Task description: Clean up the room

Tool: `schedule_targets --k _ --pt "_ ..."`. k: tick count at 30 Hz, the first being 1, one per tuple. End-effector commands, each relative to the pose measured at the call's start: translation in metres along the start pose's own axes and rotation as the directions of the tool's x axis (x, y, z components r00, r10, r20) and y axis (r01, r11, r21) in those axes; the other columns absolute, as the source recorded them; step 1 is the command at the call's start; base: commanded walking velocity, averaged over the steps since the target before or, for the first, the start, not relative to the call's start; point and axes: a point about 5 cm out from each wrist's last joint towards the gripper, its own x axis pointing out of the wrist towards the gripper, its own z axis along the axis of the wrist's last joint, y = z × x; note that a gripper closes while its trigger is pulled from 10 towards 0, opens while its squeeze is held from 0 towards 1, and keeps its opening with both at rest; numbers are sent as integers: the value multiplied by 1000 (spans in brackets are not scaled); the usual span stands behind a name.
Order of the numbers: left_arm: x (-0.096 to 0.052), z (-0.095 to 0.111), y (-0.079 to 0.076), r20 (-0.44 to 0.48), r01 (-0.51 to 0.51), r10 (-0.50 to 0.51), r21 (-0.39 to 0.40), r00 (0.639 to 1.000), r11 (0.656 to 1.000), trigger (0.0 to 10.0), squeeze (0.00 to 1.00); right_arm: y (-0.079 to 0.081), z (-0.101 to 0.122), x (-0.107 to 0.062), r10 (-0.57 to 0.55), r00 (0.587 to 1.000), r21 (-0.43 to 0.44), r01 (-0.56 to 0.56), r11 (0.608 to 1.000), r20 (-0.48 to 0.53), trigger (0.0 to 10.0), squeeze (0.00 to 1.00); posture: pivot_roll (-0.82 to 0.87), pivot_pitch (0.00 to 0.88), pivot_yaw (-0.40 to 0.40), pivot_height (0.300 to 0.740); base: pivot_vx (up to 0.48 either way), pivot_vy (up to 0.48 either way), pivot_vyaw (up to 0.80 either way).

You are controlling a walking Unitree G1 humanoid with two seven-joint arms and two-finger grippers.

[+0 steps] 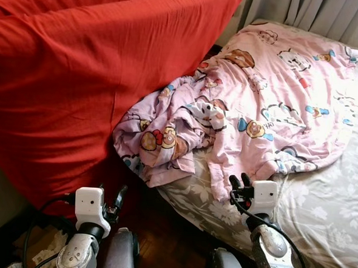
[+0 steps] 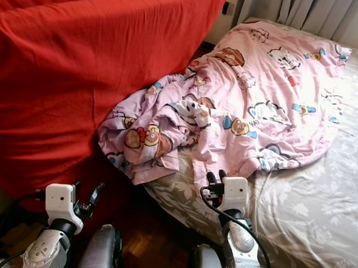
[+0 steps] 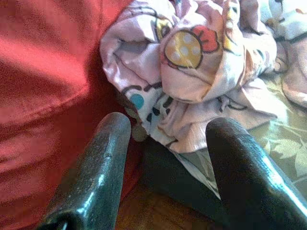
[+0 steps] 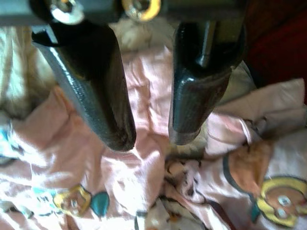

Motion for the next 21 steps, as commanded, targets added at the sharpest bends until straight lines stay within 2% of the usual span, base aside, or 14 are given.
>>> schedule_targets --k 1,10,18,21 --pt "-2 -3 0 -18 -1 1 -1 1000 1000 10000 0 -1 -4 -1 -1 1000 5 1 1000 -18 10000 0 29 188 -47 576 0 0 0" --pt "-2 -4 -1 -29 4 -4 14 1000 1000 10000 0 2 -5 -2 26 999 4 -26 1000 -23 10000 0 30 191 -51 576 0 0 0" --pt "-1 -5 -2 -31 9 -8 13 999 1000 10000 0 5 -3 -1 62 998 -35 -62 997 -6 10000 0 31 189 -49 576 0 0 0" --pt "-1 -5 -2 -34 9 -8 16 999 1000 10000 0 6 -4 -1 62 998 -32 -63 998 -18 10000 0 35 187 -50 576 190 0 0"
